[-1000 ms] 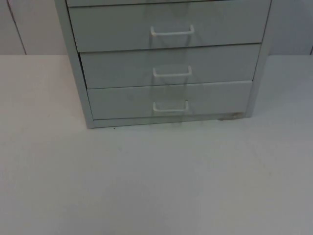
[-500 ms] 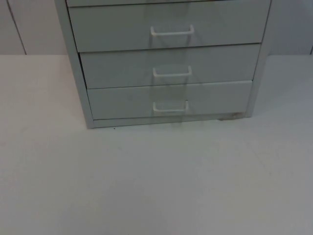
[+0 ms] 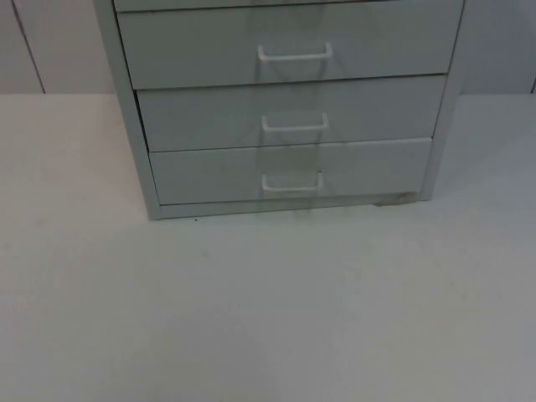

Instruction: Open the drawer with the left hand, place the block into the drawer with the right hand, then close the drawer with the left hand.

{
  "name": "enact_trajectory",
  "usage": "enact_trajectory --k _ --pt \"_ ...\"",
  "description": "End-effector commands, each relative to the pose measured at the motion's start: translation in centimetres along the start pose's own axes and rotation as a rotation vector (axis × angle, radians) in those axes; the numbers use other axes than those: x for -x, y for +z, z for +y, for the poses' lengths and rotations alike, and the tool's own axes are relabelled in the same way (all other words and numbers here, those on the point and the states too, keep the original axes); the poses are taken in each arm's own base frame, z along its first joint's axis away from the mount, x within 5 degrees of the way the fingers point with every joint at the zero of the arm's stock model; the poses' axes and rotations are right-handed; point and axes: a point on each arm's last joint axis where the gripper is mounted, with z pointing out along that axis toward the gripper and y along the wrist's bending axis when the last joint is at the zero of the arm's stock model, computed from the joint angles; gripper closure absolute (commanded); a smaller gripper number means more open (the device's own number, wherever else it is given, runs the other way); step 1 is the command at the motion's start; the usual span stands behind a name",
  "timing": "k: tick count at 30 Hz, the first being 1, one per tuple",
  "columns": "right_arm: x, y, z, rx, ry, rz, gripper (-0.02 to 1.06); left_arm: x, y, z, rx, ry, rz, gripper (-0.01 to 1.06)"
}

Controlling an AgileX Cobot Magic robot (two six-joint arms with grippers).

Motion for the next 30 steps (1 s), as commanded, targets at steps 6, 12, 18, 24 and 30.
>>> enact_trajectory --k 6,12,18,24,30 --pt "-0.06 0.12 -0.04 -0.008 -0.007 -0.009 0.26 -0.17 0.53 0.4 0.046 -0.014 -0.013 1.05" --pt "-0.05 0.12 -0.04 -0.006 -0.008 -0.009 0.26 -0.16 0.51 0.45 0.052 -0.025 -0.014 1.05" --pt "-0.05 0.12 -0.04 -0.006 -0.008 -0.009 0.26 -0.16 0.51 0.45 0.052 -0.025 -0.014 1.05" --pt "-0.05 0.12 -0.04 -0.006 -0.008 -0.009 0.18 -0.16 0.51 0.44 0.051 -0.02 -0.014 0.72" --pt "-0.05 0.12 -0.04 -0.006 -0.008 -0.009 -0.01 -0.16 0.51 0.44 0.051 -0.02 -0.014 0.0"
